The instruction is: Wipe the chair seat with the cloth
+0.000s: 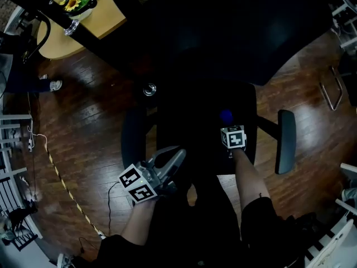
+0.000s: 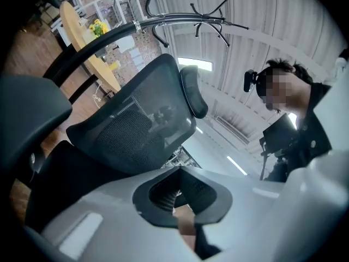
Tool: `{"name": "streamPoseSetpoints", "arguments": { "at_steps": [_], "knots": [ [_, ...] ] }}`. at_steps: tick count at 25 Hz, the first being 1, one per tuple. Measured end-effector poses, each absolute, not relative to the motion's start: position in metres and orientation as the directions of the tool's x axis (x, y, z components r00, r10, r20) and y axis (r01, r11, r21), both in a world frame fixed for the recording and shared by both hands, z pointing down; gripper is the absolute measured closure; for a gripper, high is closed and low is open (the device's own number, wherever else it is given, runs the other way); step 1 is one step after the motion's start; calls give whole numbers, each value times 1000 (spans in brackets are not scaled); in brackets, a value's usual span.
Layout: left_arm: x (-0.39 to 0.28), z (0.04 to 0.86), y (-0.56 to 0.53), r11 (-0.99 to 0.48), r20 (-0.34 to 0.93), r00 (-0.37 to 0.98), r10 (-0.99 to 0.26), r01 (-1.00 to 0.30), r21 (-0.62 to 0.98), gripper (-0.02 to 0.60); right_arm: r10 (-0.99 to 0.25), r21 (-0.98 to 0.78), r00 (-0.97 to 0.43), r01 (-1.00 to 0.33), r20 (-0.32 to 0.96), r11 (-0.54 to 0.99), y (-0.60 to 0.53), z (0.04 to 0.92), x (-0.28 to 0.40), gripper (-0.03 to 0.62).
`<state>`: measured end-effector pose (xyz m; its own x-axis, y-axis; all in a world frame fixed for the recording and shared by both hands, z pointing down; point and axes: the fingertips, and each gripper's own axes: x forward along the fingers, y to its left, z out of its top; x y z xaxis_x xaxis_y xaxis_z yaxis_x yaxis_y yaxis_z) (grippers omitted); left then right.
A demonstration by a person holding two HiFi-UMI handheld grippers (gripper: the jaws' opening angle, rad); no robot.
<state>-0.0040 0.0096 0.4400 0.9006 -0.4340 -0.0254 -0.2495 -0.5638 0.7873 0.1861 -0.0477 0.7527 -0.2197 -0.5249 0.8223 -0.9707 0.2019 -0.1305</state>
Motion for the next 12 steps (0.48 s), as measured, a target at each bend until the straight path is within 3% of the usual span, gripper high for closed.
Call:
{"name": "streamPoseSetpoints", "arguments": {
  "at_steps": [5,12],
  "knots": [
    [23,441,8,-577,-26,925,-380,-215,788,580,-554,-46,-88,-995,828,89,-18,737,271,557],
    [49,433,13,-592,-26,936,-351,-200,781,580,-576,-10,-19,-1000,817,20,-8,726,305,557]
  ]
}}
